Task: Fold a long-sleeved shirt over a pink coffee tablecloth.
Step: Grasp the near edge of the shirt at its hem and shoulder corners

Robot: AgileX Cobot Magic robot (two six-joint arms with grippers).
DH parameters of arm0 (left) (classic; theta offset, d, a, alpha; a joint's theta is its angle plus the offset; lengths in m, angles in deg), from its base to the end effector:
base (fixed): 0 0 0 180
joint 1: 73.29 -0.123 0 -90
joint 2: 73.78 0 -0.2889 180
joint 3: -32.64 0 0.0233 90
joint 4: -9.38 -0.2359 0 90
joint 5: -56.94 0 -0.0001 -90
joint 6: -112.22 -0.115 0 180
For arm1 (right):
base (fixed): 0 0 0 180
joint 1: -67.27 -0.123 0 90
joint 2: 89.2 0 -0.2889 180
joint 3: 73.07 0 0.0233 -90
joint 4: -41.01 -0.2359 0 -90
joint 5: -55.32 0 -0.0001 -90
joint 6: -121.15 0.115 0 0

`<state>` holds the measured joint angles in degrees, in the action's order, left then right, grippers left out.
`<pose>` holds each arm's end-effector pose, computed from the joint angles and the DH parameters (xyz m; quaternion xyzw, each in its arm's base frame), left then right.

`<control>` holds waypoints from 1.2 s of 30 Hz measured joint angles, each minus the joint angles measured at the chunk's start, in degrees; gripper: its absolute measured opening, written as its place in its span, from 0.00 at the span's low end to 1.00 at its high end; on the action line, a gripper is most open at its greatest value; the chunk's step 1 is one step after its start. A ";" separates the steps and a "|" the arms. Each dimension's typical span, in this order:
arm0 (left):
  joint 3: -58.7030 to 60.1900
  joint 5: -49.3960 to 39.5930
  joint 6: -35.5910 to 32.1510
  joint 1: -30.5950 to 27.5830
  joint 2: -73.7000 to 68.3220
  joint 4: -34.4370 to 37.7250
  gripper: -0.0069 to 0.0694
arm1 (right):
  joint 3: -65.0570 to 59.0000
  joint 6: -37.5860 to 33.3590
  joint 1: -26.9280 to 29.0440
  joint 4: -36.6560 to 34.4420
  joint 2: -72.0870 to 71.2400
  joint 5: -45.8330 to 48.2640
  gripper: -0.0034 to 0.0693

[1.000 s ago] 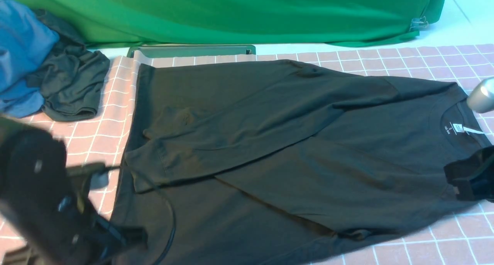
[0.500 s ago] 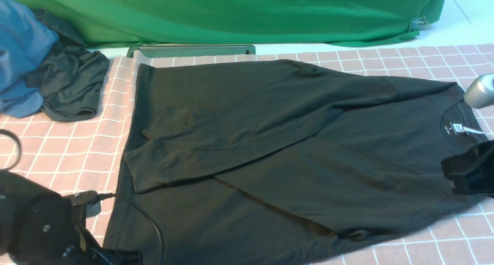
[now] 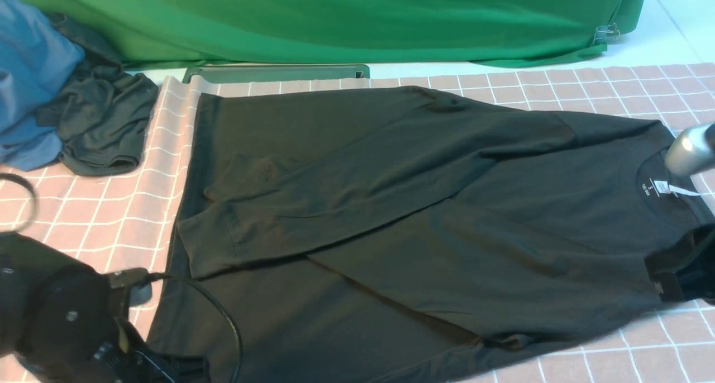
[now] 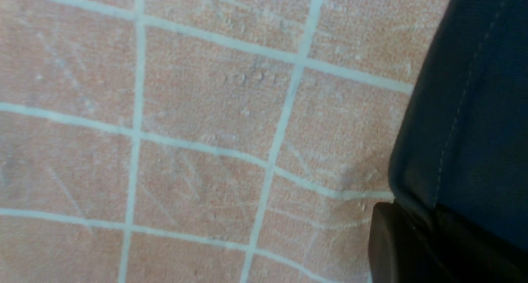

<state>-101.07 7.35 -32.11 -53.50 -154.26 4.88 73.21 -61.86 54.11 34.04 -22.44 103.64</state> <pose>0.1552 -0.0485 0.1708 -0.1137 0.9925 0.0124 0.0424 0.1747 0.0515 0.2707 -0.1088 0.9556 0.0781 0.2625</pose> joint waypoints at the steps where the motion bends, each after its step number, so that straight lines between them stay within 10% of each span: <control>1: -0.21 -0.97 -0.06 0.05 1.33 -0.27 0.13 | 0.60 1.05 0.91 1.14 0.77 1.04 0.12; 10: -0.61 -7.06 0.03 0.05 12.71 -2.73 0.13 | 5.05 -0.74 16.13 0.36 13.03 10.30 0.13; 20: -0.56 -5.82 0.84 0.05 13.82 -3.41 0.13 | 5.09 1.37 16.85 -4.59 28.42 3.31 0.78; 24: -0.56 -5.39 1.04 0.05 13.82 -3.41 0.13 | 5.09 1.17 16.85 -8.57 33.19 0.88 0.83; 28: -0.56 -4.85 1.22 0.05 13.82 -3.41 0.13 | 5.09 1.06 16.85 -10.65 36.43 -1.03 0.80; 36: -0.91 -2.64 2.04 0.05 13.82 -3.41 0.13 | 5.30 -4.50 16.41 -10.77 38.06 -2.59 0.16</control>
<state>-101.99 4.70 -30.07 -53.46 -140.45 1.47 78.51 -66.36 70.53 23.26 15.63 101.05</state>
